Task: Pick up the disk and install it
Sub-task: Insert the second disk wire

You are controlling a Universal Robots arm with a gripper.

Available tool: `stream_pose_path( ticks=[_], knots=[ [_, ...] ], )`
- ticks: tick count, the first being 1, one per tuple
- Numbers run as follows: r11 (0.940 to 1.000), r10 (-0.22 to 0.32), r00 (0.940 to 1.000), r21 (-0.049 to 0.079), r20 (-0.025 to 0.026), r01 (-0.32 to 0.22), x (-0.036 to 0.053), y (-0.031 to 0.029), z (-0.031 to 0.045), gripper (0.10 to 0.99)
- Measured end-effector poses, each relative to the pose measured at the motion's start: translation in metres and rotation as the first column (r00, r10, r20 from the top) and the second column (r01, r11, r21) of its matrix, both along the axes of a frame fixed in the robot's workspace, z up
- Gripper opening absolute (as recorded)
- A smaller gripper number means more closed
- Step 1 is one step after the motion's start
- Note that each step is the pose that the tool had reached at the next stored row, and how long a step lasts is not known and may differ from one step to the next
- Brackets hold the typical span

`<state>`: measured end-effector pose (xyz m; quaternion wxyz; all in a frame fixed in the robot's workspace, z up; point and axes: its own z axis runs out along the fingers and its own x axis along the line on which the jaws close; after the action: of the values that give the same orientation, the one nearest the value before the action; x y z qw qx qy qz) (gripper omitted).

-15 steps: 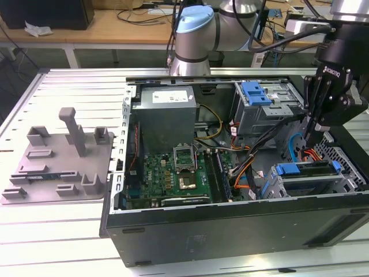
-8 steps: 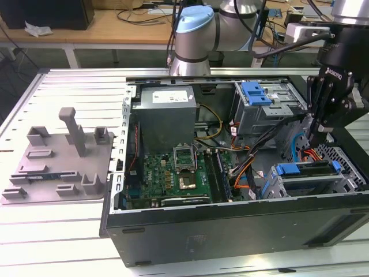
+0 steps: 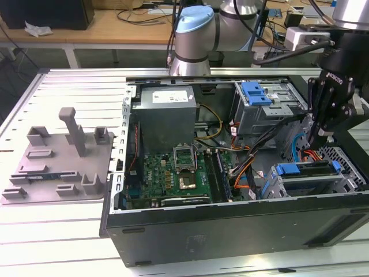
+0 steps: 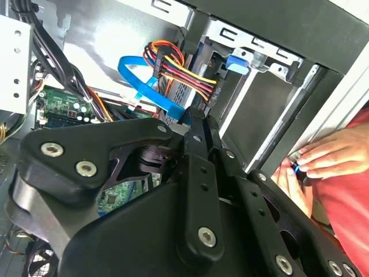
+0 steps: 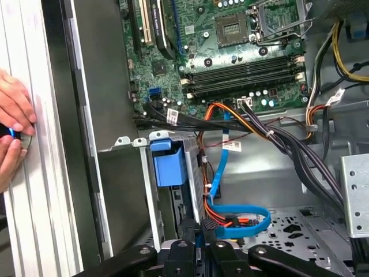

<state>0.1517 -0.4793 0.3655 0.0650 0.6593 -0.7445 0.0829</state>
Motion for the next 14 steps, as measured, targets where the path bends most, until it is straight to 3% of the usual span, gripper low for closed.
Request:
stream_pose_path(
  ticks=[2,6,7,10,14],
  knots=[
    [0.9999,0.000,1.0000,0.017,0.0040,0.000,-0.0026,-0.0044,0.0000,0.161],
    [0.9988,0.000,1.0000,0.049,0.0070,0.000,-0.0052,-0.0109,-0.0001,0.161],
    [0.9978,0.000,1.0000,0.066,0.0081,-0.001,-0.0059,-0.0146,-0.0001,0.161],
    [0.9948,0.004,0.9999,0.102,0.0104,-0.005,-0.0067,-0.0247,-0.0001,0.161],
    [0.9922,0.021,0.9997,0.123,0.0114,-0.022,-0.0076,-0.0293,-0.0003,0.161]
  ],
)
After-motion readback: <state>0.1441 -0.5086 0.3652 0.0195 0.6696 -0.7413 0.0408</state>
